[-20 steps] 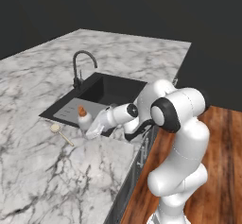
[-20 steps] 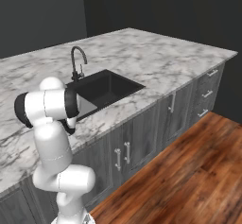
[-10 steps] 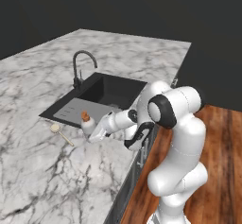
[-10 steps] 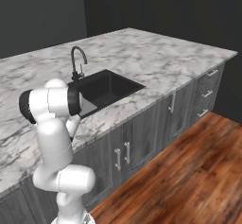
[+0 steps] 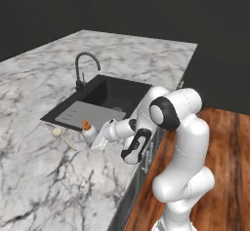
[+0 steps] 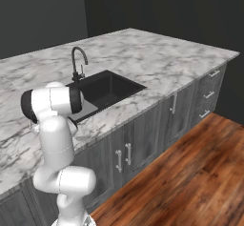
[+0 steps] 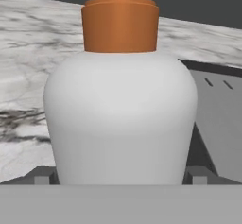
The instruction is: Locate and retrieve the dish brush and soap dispenser from the cabinet. Place them next to the sink.
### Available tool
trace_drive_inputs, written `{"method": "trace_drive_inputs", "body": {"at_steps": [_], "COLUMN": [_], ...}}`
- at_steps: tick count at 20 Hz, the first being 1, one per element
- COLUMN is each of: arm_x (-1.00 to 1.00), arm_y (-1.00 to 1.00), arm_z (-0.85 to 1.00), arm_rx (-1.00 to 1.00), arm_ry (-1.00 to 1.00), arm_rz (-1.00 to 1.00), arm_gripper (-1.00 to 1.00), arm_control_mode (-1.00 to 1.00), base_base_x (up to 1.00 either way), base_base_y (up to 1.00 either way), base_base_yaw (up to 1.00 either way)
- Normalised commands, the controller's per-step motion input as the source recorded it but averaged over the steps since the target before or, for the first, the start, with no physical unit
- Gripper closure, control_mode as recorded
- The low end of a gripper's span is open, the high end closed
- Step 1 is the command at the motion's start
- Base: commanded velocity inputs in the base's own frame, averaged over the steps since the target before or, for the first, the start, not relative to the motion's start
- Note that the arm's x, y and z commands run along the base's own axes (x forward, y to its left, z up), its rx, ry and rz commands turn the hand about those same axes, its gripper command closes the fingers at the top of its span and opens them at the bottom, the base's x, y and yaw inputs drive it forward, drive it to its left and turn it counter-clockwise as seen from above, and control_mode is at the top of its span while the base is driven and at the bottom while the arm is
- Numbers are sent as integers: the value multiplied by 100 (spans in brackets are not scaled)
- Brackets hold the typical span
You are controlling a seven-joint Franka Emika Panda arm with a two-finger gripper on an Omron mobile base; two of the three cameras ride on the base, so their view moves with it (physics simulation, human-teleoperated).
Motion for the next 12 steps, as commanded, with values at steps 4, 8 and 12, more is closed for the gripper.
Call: {"method": "trace_drive_inputs", "body": {"at_steps": [4, 8, 12], "arm_x": [10, 10, 11], "arm_y": [-25, -4, -1], "arm_z": [-71, -70, -58], "arm_rx": [2, 4, 14], "arm_ry": [-8, -6, -1], "arm_rz": [2, 4, 6], "arm_gripper": [-100, -100, -100], "arm_control_mode": [-100, -100, -100], "base_base_x": [0, 0, 0], "base_base_y": [0, 0, 0], "base_base_yaw": [0, 0, 0]}}
